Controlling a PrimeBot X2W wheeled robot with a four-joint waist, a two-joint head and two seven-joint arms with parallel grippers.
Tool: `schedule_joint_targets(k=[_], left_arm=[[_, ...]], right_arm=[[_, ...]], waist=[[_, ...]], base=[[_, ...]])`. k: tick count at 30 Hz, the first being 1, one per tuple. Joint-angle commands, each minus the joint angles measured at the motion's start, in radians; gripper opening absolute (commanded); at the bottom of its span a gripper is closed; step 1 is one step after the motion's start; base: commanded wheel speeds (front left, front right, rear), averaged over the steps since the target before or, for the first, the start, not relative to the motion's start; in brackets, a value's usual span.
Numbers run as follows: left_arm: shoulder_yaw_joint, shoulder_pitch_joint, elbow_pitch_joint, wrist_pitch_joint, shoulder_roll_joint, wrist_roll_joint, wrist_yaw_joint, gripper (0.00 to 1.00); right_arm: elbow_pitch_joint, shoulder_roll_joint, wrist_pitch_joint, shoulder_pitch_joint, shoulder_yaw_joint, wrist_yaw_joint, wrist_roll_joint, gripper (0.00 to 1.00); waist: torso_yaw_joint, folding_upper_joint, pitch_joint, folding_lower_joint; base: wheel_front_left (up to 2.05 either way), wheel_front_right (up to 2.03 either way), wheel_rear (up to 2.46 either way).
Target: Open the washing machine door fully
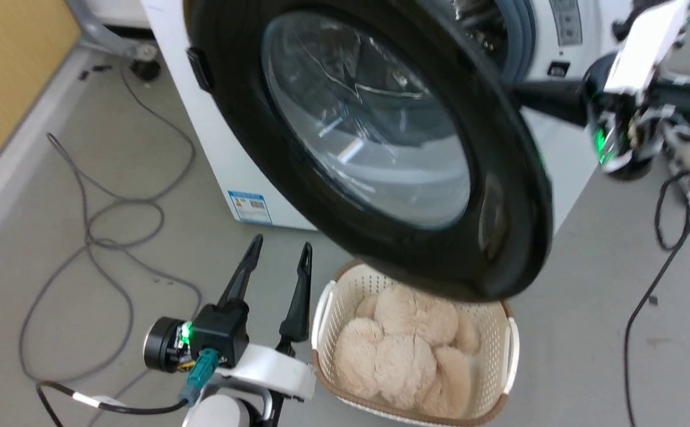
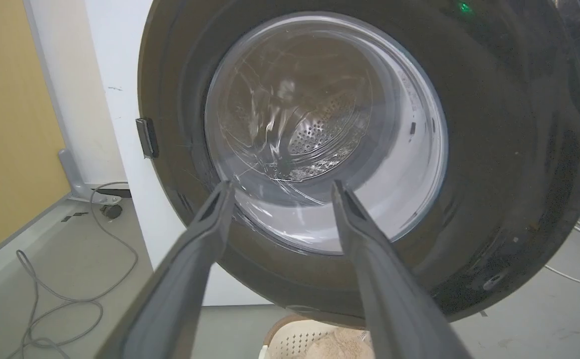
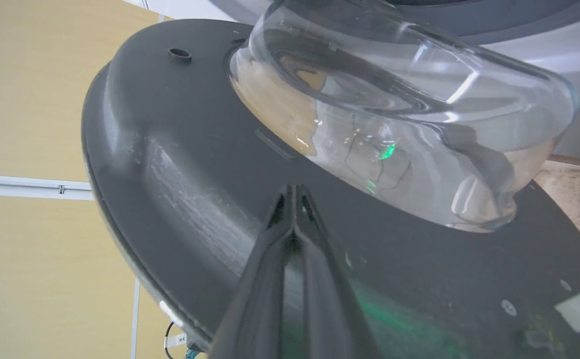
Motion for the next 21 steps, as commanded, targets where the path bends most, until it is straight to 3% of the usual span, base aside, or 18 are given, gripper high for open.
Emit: schedule_joint_targets(k=[1,21], left_arm=[[0.003,0.017,0.007,-0.005,0.002,0.009,-0.007,1.00],[0.013,0.081,0.049,-0.005,0.006,0.045,-0.039,1.00]], right_arm=[[-0.023,0.009,0.007,0.044,0.001,0.001,0.016,0.00],[-0.301,0.023,-0.051,0.324,0.060,0.001,0.136,0.00]], waist=[[0.012,0.0000,-0.024,0.0001],[0.029,0.0000,-0.096,0.0001]], base=[[0.00,0.00,0.00],[0.00,0.00,0.00]])
